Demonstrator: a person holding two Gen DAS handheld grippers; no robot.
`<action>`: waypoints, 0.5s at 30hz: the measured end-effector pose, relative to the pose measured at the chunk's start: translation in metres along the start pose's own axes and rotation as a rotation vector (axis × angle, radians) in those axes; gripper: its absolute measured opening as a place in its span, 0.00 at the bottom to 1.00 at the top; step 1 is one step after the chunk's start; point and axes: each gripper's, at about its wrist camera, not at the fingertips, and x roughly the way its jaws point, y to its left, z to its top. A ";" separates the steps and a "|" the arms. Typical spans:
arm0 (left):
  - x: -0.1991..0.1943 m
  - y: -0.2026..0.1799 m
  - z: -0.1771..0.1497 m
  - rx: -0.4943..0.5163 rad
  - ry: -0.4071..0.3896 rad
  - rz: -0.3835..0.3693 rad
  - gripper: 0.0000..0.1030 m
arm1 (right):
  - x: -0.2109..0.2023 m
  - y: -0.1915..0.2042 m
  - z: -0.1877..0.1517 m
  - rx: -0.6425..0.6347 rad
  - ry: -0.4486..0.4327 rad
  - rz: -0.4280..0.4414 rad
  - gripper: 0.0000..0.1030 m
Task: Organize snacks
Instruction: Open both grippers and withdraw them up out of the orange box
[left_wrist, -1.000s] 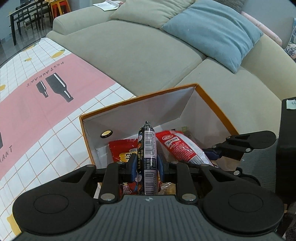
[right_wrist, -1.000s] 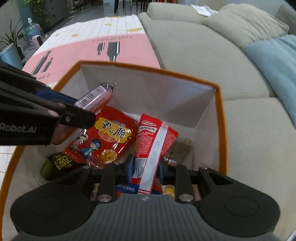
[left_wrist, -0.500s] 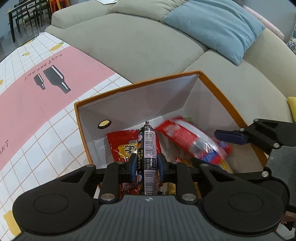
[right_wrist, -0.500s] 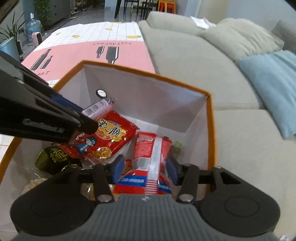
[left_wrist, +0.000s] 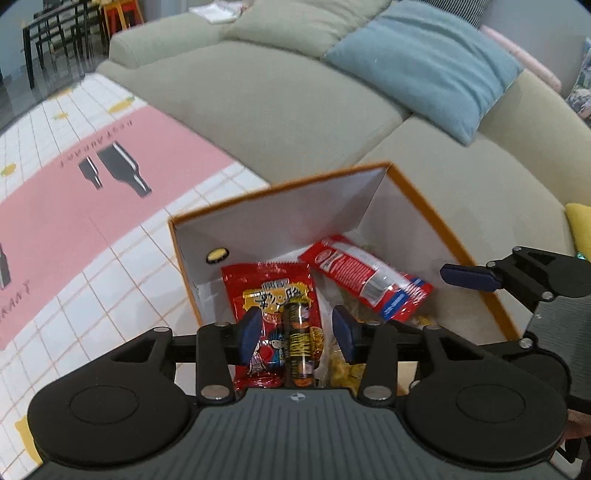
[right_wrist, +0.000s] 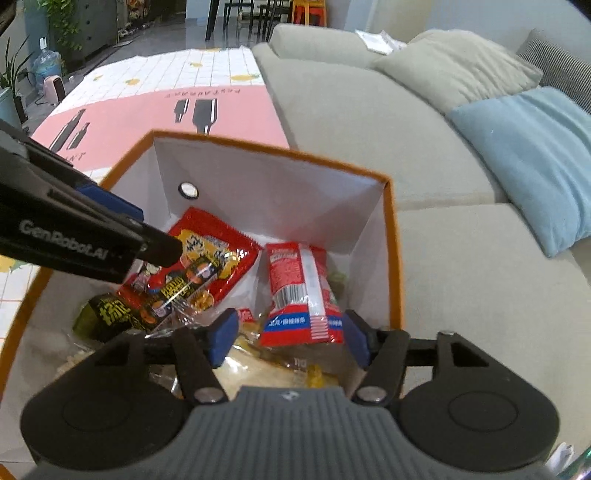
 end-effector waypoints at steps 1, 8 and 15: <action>-0.008 -0.001 -0.001 0.005 -0.015 0.003 0.53 | -0.004 0.001 0.001 -0.006 -0.006 -0.004 0.64; -0.066 -0.006 -0.011 0.029 -0.113 0.044 0.59 | -0.043 0.015 0.007 -0.011 -0.057 0.013 0.67; -0.121 -0.002 -0.041 0.027 -0.222 0.092 0.59 | -0.090 0.040 0.001 0.022 -0.100 0.097 0.67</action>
